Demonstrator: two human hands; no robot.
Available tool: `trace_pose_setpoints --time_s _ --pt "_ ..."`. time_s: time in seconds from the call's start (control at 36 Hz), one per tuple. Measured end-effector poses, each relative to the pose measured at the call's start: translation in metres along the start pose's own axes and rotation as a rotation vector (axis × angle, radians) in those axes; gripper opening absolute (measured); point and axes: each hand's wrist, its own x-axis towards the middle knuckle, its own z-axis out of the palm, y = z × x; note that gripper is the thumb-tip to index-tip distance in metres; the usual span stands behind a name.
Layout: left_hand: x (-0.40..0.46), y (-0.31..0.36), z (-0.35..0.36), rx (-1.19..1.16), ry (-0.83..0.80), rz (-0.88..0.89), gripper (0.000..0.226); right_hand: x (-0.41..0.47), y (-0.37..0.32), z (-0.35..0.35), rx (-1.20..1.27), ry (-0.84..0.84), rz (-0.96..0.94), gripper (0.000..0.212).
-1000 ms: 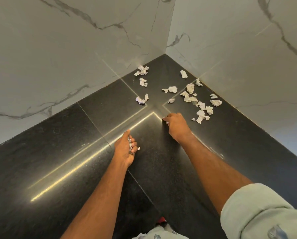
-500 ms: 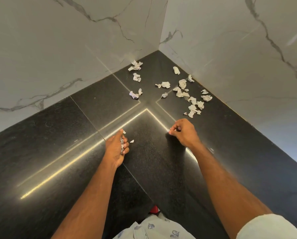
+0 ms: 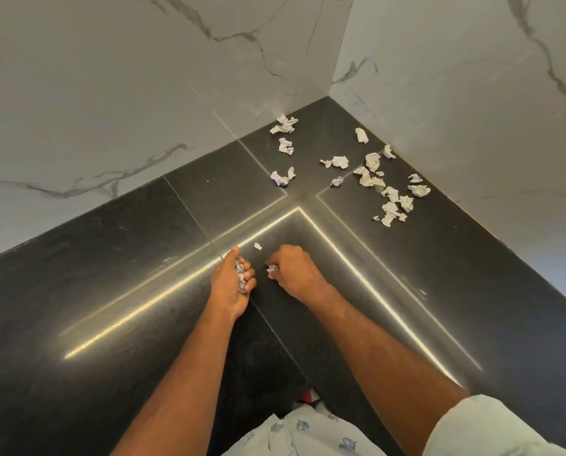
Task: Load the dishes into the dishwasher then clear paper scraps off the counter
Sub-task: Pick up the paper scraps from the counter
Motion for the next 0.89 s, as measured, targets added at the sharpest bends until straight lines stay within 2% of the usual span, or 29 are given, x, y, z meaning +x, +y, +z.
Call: trace_pose_setpoints --time_s 0.08,0.25,0.33,0.42,0.53,0.75,0.83,0.89 --pt "0.0 0.001 -0.002 0.009 -0.011 0.005 0.031 0.006 -0.006 0.0 -0.078 0.003 0.041 0.016" --pt "-0.001 -0.003 -0.003 0.065 -0.037 0.031 0.032 0.013 -0.012 0.007 -0.161 -0.025 0.047 0.015" --pt "0.0 -0.004 -0.002 0.063 -0.035 0.037 0.031 0.02 -0.013 0.003 -0.126 -0.031 0.039 0.011" --pt "0.0 -0.005 -0.001 0.076 -0.044 0.039 0.031 0.029 -0.016 -0.005 -0.063 0.04 0.024 0.008" --pt "-0.003 -0.009 -0.006 0.089 -0.053 0.051 0.031 0.039 -0.028 -0.006 -0.074 0.031 -0.076 0.012" --pt "-0.006 -0.009 -0.014 0.073 -0.059 0.055 0.03 0.029 -0.031 0.002 -0.293 0.088 -0.259 0.015" --pt "-0.006 -0.008 -0.014 0.058 -0.043 0.044 0.03 0.023 -0.027 0.004 -0.232 0.079 -0.208 0.011" --pt "-0.004 -0.007 -0.013 0.02 -0.03 0.026 0.031 0.02 -0.022 0.003 -0.034 0.102 -0.099 0.005"
